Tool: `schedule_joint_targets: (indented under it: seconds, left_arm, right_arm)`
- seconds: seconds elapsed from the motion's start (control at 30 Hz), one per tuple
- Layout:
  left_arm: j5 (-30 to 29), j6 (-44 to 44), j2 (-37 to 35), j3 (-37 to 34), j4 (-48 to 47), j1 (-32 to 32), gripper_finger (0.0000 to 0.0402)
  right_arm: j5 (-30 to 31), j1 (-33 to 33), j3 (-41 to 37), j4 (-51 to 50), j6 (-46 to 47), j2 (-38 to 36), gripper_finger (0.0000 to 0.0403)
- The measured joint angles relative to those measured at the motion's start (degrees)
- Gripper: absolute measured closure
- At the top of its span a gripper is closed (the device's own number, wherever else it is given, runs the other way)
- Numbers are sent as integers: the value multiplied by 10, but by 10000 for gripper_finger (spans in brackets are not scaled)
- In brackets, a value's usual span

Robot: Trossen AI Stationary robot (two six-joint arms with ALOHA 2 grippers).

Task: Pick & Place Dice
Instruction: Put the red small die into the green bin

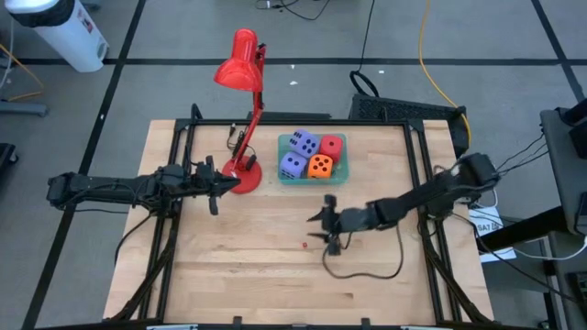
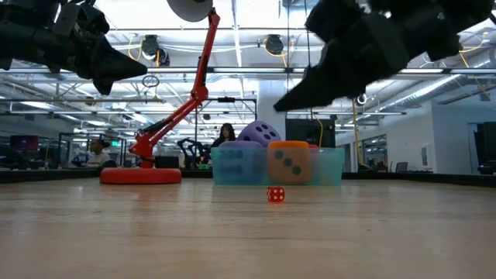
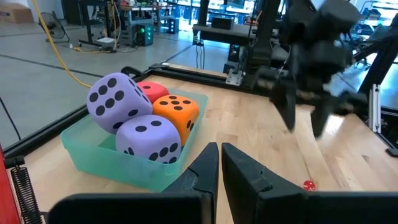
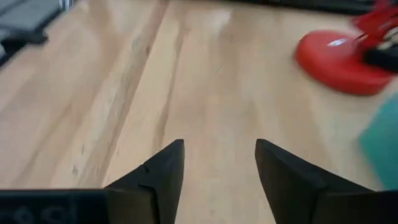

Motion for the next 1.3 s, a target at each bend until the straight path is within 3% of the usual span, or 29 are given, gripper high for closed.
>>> schedule_joint_targets:
  seconds: [0.33,1.1,1.3]
  left_arm:
    - [0,-12,0,0,0,0,371]
    - [5,-15,0,0,-2,0,371]
    - [5,-15,0,0,-1,0,371]
  right_arm:
    - [-90,15,32,110,8,154,228]
    - [-93,8,33,115,-11,219,232]
    - [-92,3,33,111,9,219,269]
